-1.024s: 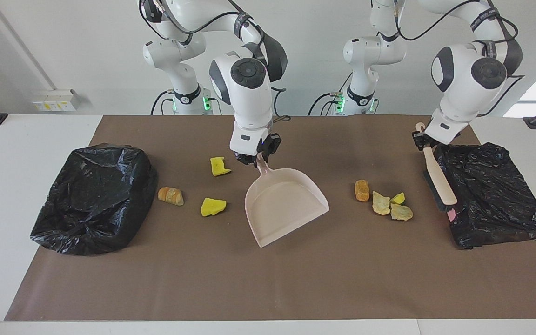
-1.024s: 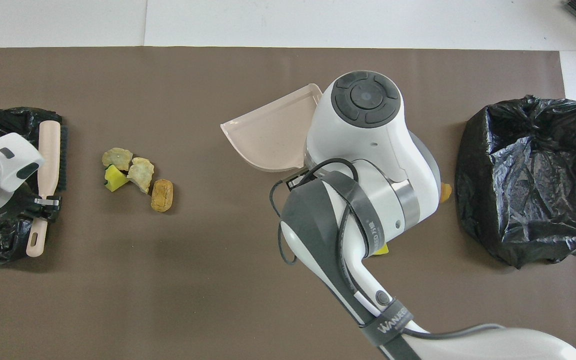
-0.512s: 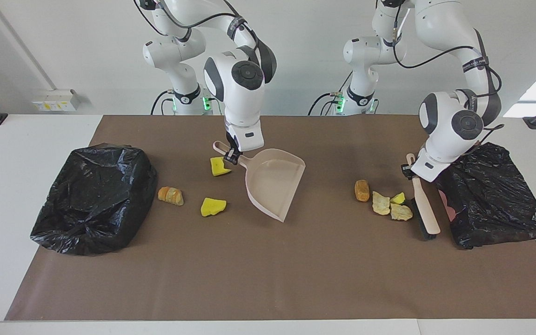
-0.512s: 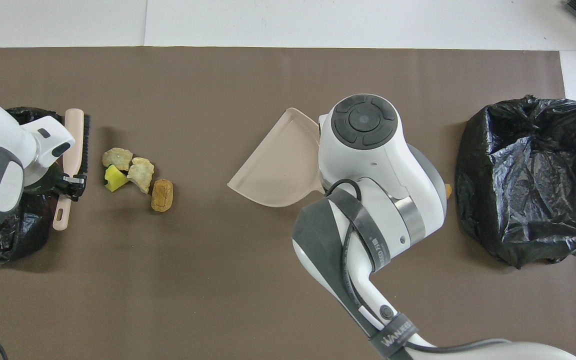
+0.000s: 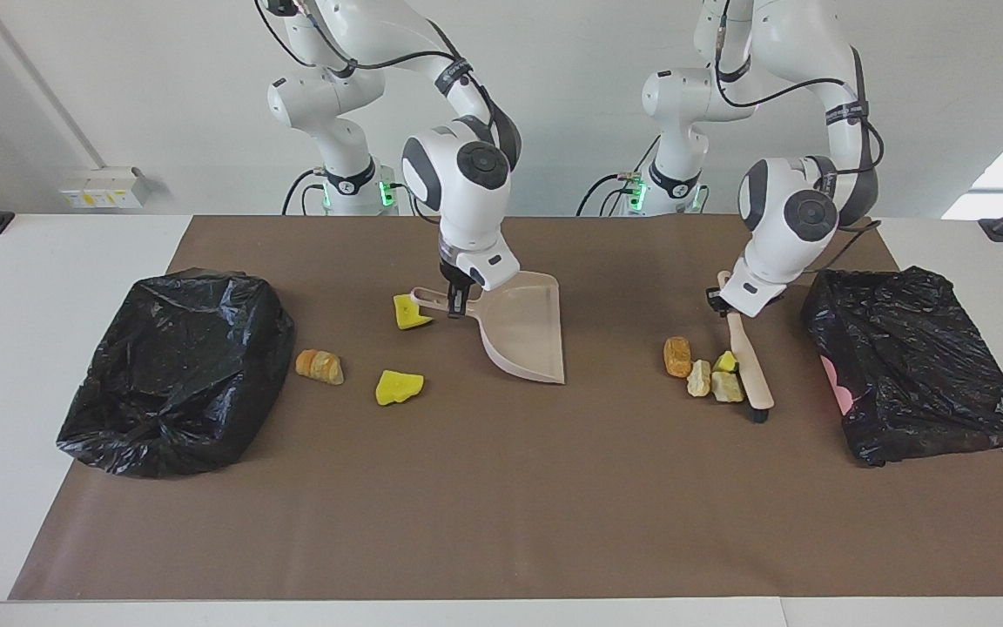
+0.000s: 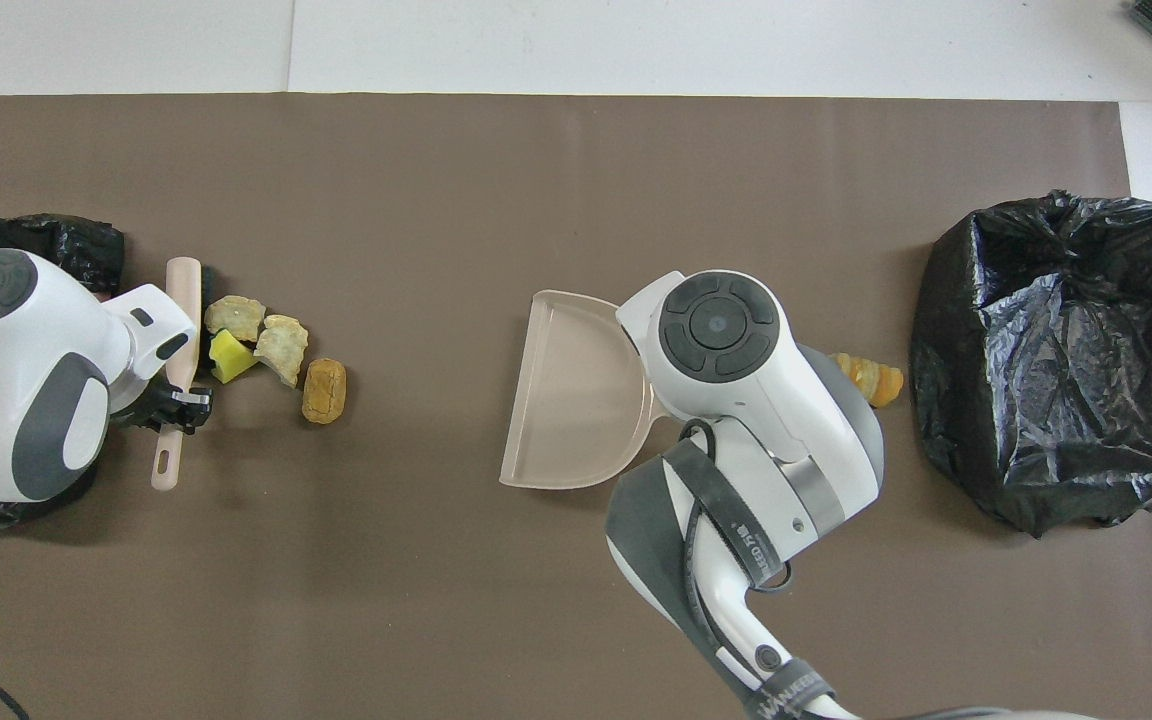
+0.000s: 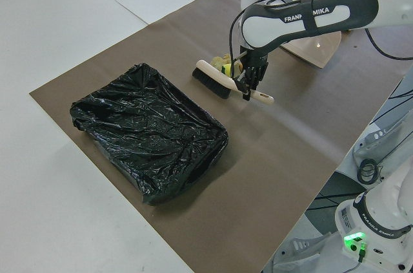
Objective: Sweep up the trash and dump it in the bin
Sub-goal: 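Sweep the trash pieces into the dustpan with the brush in the left gripper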
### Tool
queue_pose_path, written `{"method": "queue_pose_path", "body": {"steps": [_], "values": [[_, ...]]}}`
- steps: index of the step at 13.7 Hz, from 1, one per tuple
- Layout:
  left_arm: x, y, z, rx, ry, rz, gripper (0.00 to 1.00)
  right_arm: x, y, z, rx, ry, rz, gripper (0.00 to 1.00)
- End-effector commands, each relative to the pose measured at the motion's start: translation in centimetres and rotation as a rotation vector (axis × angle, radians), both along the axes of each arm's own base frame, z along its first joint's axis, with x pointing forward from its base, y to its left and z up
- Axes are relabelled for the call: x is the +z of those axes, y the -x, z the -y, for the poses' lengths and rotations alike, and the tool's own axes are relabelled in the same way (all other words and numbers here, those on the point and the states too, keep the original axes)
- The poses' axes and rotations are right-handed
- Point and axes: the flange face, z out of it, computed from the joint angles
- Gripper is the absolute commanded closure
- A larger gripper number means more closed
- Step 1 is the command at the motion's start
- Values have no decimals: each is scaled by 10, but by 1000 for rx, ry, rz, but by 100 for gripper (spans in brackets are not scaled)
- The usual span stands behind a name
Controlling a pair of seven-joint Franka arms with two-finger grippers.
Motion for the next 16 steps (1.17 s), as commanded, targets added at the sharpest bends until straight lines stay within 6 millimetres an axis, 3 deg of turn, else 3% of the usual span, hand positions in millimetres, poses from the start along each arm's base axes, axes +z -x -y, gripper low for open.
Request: {"method": "queue_pose_path", "body": {"steps": [1,7,12,16], "values": [[-2,26,40,-18,36,0,100,-14,3,-9,2,0,32,100],[-1,56,111,-130,93,-18,100,-39,8,-39,-49,-30,79,100],[5,98,167,-205,151,-57,100,-40,7,-38,-51,-31,80,100],[8,116,188,-214,189,-122,100,-41,8,-36,-68,-18,70,100]]}}
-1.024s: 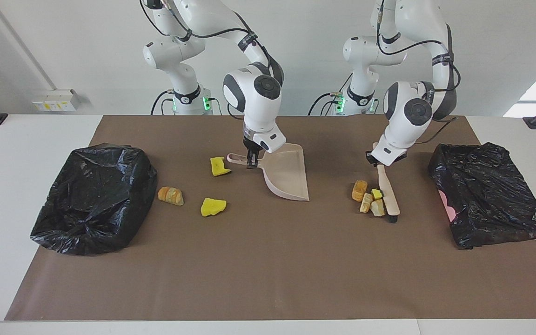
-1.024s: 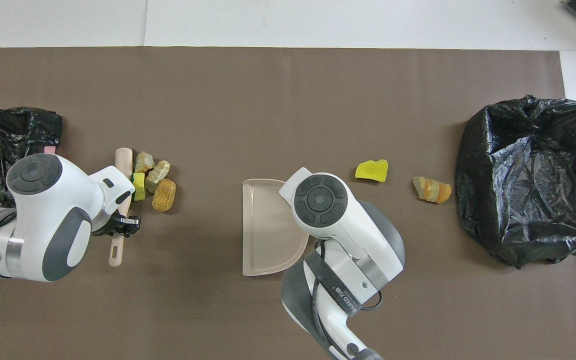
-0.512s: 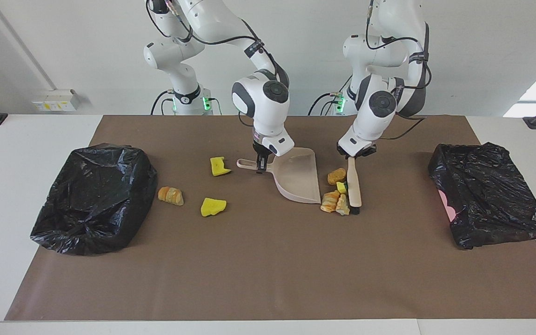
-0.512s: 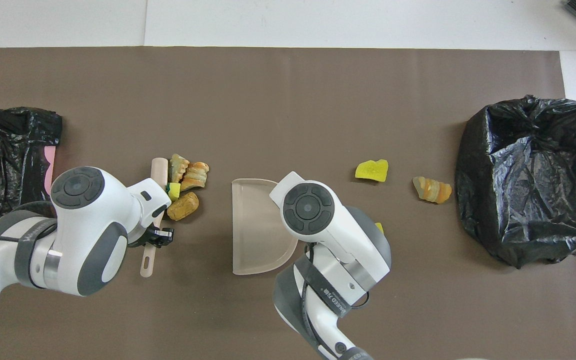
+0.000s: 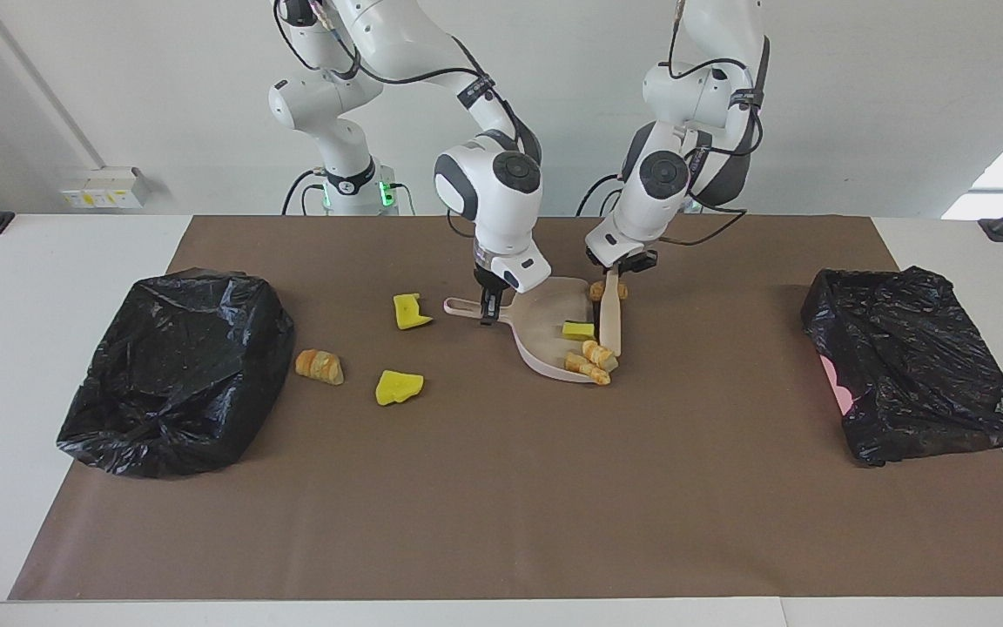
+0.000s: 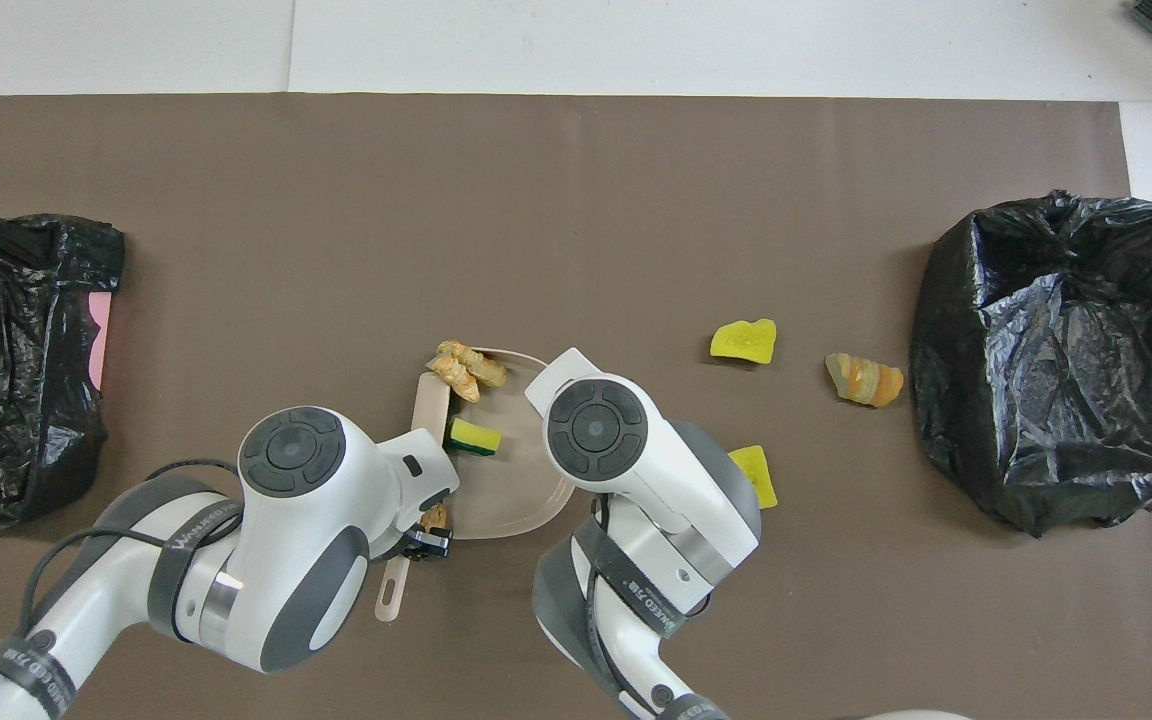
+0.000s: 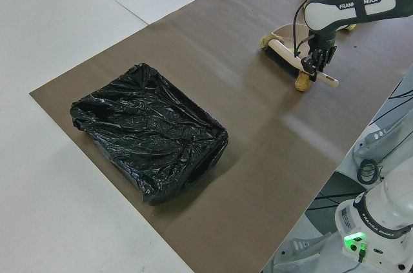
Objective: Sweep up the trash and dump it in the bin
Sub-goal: 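Sweep the trash pieces into the dustpan with the brush in the left gripper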
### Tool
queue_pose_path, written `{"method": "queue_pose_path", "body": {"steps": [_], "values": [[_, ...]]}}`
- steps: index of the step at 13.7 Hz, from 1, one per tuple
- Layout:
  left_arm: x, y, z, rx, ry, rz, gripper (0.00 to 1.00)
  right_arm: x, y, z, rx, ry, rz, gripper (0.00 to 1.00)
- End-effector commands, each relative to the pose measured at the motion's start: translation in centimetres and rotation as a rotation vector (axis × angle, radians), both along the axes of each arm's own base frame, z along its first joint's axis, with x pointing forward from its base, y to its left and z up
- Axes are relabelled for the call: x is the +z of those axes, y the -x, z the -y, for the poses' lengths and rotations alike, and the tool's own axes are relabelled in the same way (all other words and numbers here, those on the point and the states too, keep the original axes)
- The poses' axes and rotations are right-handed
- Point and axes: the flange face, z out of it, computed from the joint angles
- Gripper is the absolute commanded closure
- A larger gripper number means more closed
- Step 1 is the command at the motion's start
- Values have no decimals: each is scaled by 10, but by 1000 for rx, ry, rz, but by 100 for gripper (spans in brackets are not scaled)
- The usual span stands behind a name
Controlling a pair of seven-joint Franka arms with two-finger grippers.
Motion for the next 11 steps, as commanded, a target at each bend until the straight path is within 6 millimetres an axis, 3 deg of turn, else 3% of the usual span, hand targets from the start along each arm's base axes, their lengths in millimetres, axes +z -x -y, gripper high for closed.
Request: {"method": "queue_pose_path", "body": {"steps": [1,5,7,8,11], "values": [[7,13,9,-11,36,-36,100,-9,-2,0,-30,12,16,100],[54,8,-2,12,57,-52,100,3,-7,6,-47,29,4,100],[83,4,-34,87,62,-50,100,18,-10,16,-55,31,2,100],[98,7,-41,99,61,-57,100,25,-12,24,-68,34,0,100],[104,23,-46,398,-94,-137,100,32,-9,31,-49,50,-17,100]]}}
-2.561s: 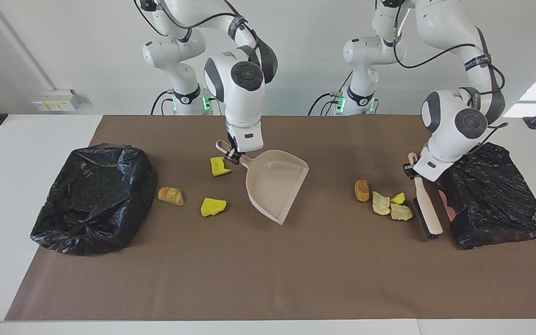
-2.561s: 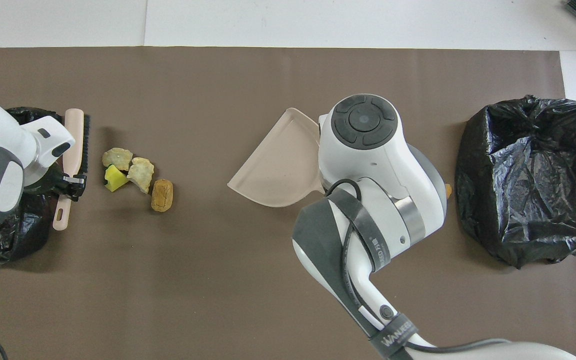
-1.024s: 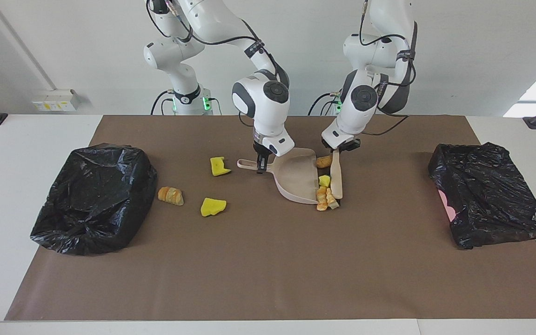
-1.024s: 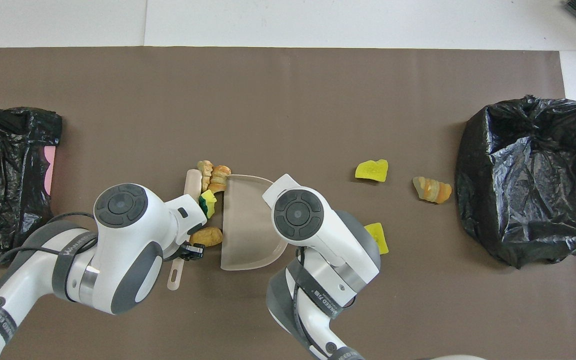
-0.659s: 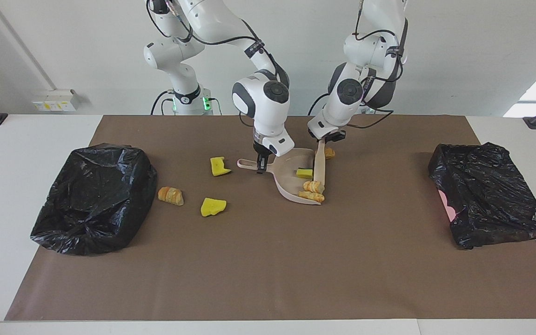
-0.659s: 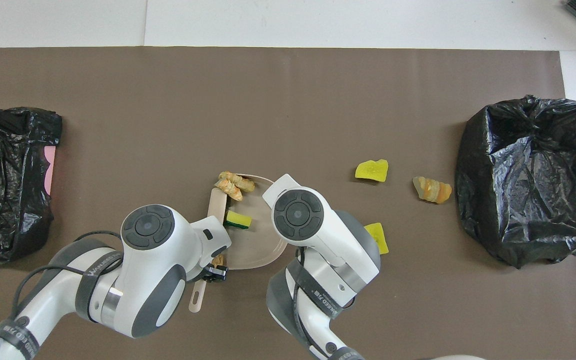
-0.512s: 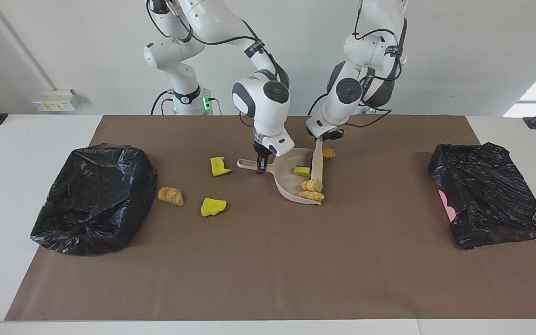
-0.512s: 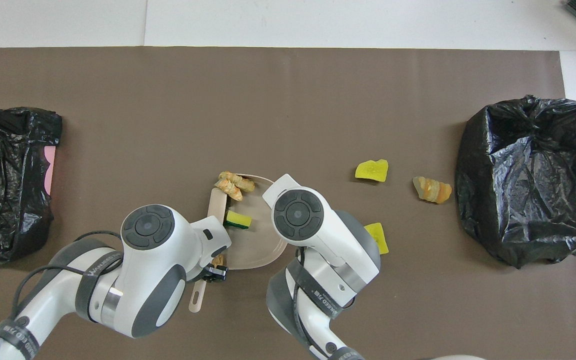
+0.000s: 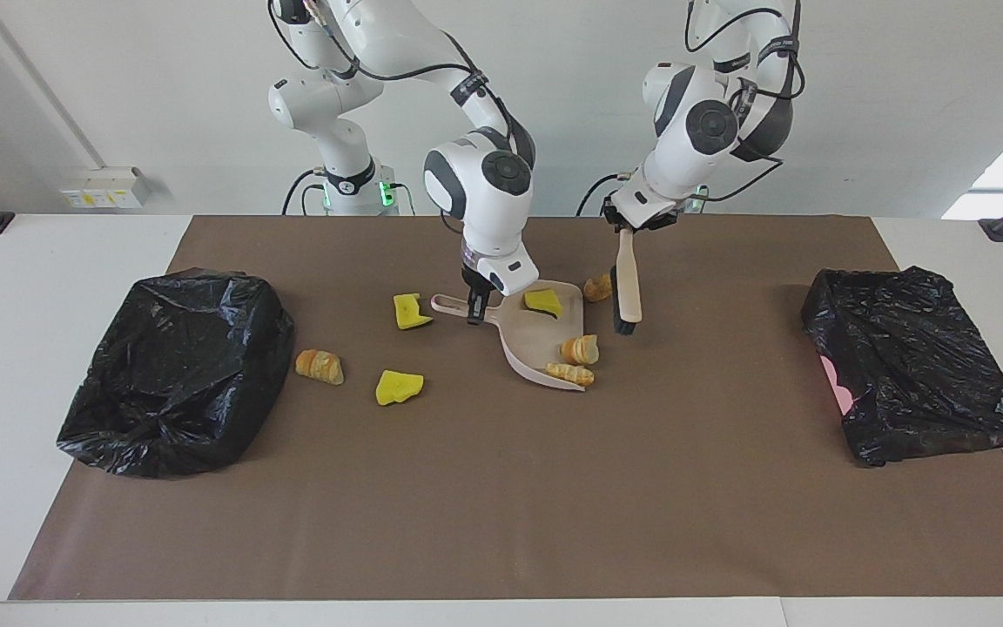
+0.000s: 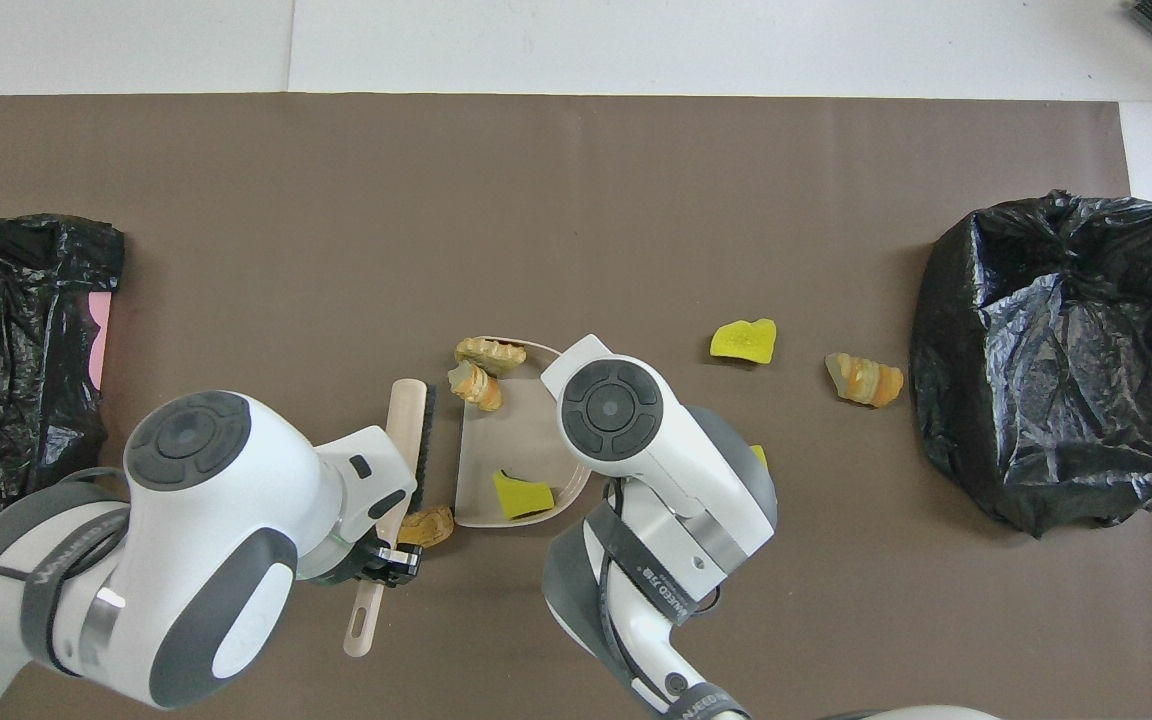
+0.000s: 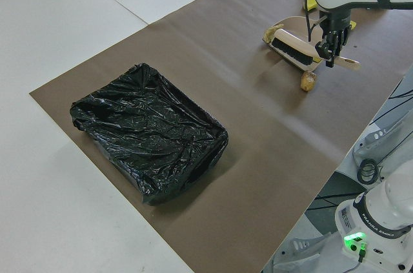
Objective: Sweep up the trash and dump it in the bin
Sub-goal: 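Sweep the trash pieces into the dustpan with the brush in the left gripper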
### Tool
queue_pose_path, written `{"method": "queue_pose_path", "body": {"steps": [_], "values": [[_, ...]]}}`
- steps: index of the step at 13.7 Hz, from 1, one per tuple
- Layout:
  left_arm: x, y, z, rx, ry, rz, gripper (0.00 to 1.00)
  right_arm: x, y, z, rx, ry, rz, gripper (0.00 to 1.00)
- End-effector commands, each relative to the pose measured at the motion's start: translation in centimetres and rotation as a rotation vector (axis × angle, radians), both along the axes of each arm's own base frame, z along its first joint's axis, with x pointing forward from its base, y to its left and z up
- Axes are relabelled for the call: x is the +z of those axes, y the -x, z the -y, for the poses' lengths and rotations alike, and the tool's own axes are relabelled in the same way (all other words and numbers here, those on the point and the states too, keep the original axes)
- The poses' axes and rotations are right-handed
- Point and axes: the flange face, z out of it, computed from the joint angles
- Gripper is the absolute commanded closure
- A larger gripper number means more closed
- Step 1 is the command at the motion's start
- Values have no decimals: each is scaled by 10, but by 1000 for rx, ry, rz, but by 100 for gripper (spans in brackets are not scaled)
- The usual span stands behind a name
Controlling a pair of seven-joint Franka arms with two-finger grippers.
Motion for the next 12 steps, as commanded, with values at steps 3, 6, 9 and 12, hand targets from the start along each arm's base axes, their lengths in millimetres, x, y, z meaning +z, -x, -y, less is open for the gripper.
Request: {"method": "queue_pose_path", "body": {"steps": [3,6,9,12], "values": [[-4,42,-8,426,-203,-53,100,8,16,6,95,21,-14,100],[-20,73,-20,450,-225,-55,100,-6,25,16,224,25,-30,100],[-50,90,6,441,-236,-14,100,-11,31,17,249,45,-30,100],[-65,94,23,432,-198,9,100,-16,33,16,243,50,-36,100]]}}
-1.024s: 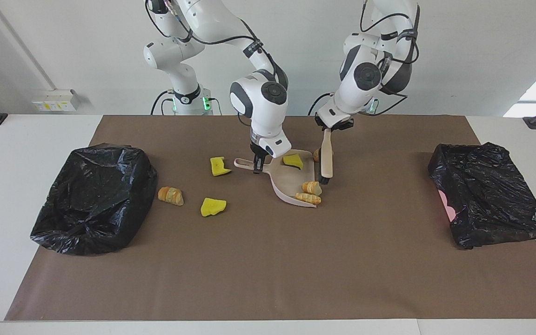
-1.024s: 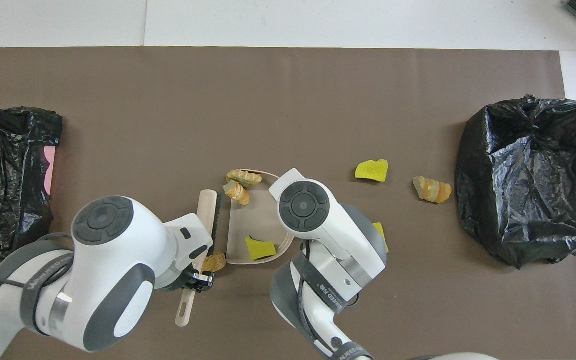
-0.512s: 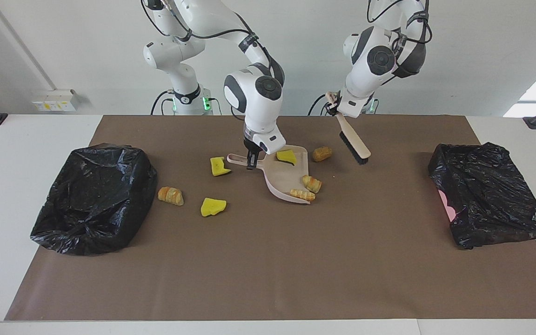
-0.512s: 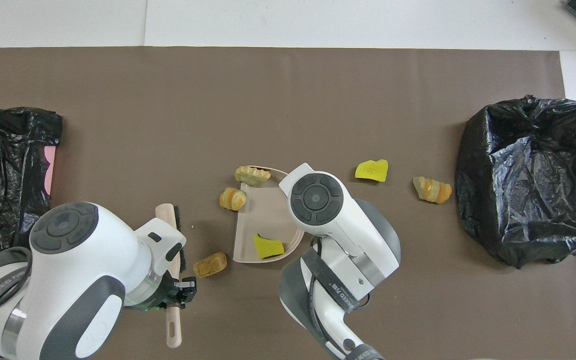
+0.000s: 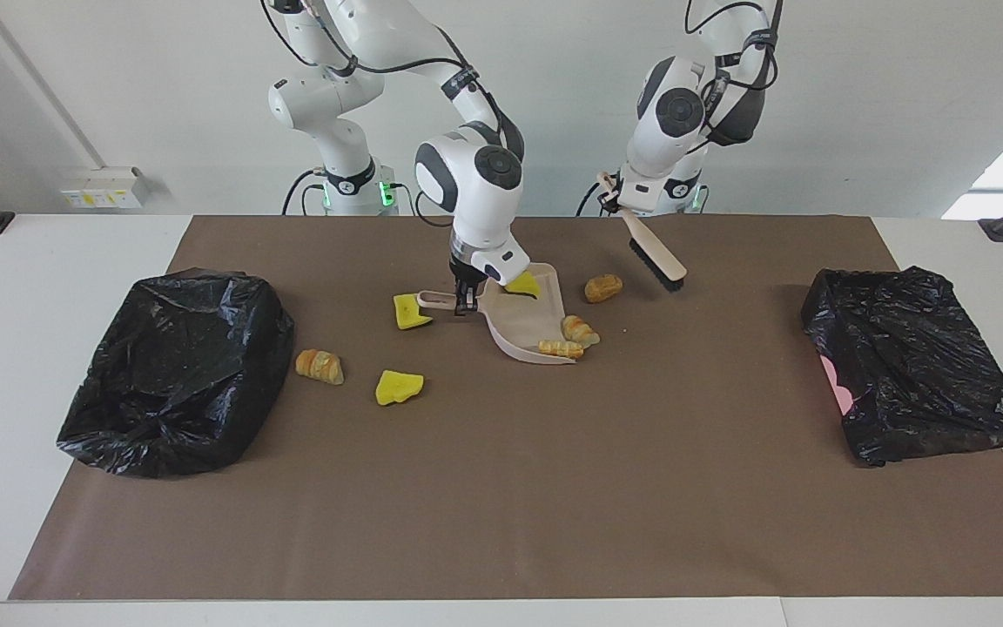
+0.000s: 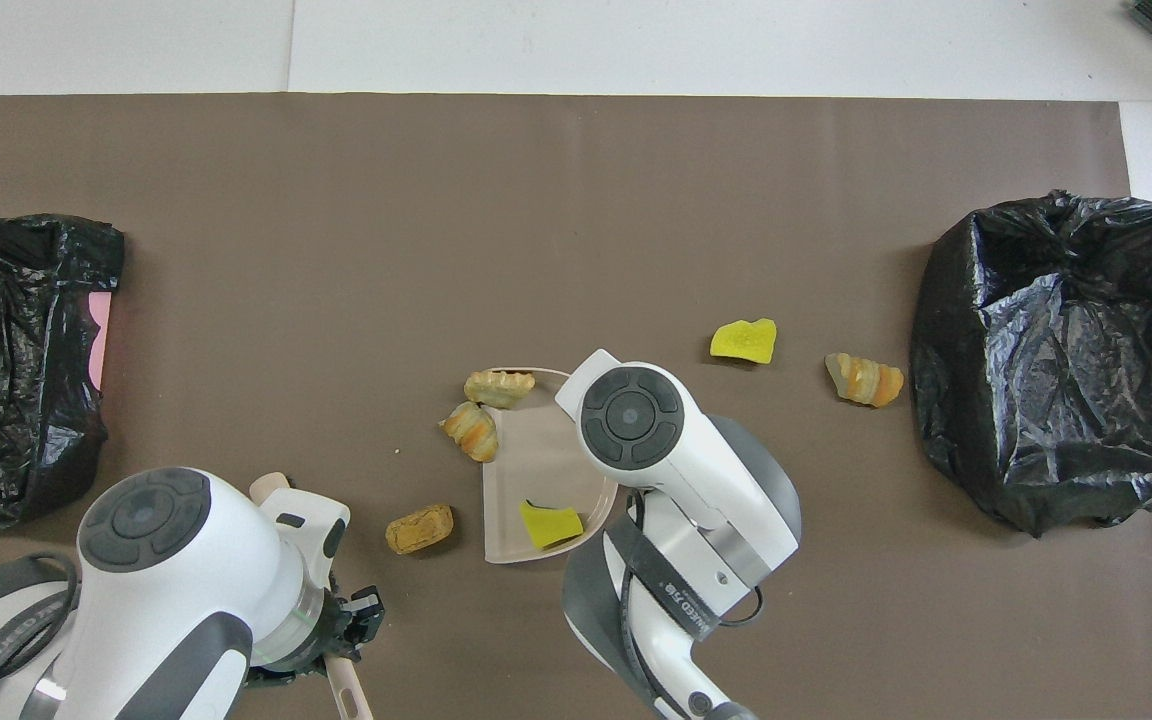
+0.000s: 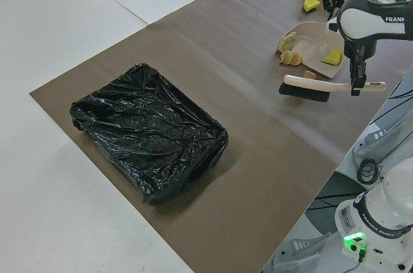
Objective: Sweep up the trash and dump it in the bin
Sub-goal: 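Sweep the trash pieces into the dustpan with the brush in the left gripper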
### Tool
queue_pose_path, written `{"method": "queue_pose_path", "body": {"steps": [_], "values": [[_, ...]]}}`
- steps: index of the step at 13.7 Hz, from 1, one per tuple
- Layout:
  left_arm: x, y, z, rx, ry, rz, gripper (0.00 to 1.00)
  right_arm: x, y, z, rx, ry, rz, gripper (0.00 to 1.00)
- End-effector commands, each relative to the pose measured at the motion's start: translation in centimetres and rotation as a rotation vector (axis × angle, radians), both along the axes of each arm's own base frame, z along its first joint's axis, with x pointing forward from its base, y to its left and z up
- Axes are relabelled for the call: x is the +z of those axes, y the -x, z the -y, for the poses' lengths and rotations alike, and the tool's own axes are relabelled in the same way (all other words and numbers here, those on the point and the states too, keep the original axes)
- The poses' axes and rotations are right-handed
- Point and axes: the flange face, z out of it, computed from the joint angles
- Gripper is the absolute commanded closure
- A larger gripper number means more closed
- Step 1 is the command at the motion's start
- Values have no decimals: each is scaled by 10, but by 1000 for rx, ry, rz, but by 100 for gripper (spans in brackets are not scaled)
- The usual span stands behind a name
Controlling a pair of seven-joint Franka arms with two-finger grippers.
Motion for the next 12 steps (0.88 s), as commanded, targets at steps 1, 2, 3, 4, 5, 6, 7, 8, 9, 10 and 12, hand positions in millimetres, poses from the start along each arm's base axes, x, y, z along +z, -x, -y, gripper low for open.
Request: {"method": "queue_pose_path", "body": {"steps": [1,2,3,4,5,6,7,8,9,10,12], "values": [[-10,2,9,8,43,15,100,-1,9,2,28,11,11,100],[-14,1,16,-44,68,29,100,-1,14,-4,22,12,14,100],[-19,-3,18,-86,91,40,100,-8,13,-7,14,16,11,100],[-30,-4,19,-114,88,21,100,-10,12,-9,13,11,17,100],[-36,-6,21,-124,88,18,100,-11,12,-10,7,7,21,100],[-37,-13,25,-122,105,39,100,-11,11,-12,-9,5,28,100],[-37,-17,27,-113,139,58,100,-13,10,-15,-16,-10,33,100],[-37,-24,32,-127,168,74,100,-12,9,-20,-21,-32,49,100],[-33,-33,39,-162,192,87,100,-10,10,-24,-29,-39,59,100],[-31,-43,46,-186,211,99,100,-10,11,-29,-35,-39,63,100],[-28,-57,54,-230,246,153,100,-19,16,-43,-65,-36,68,100]]}}
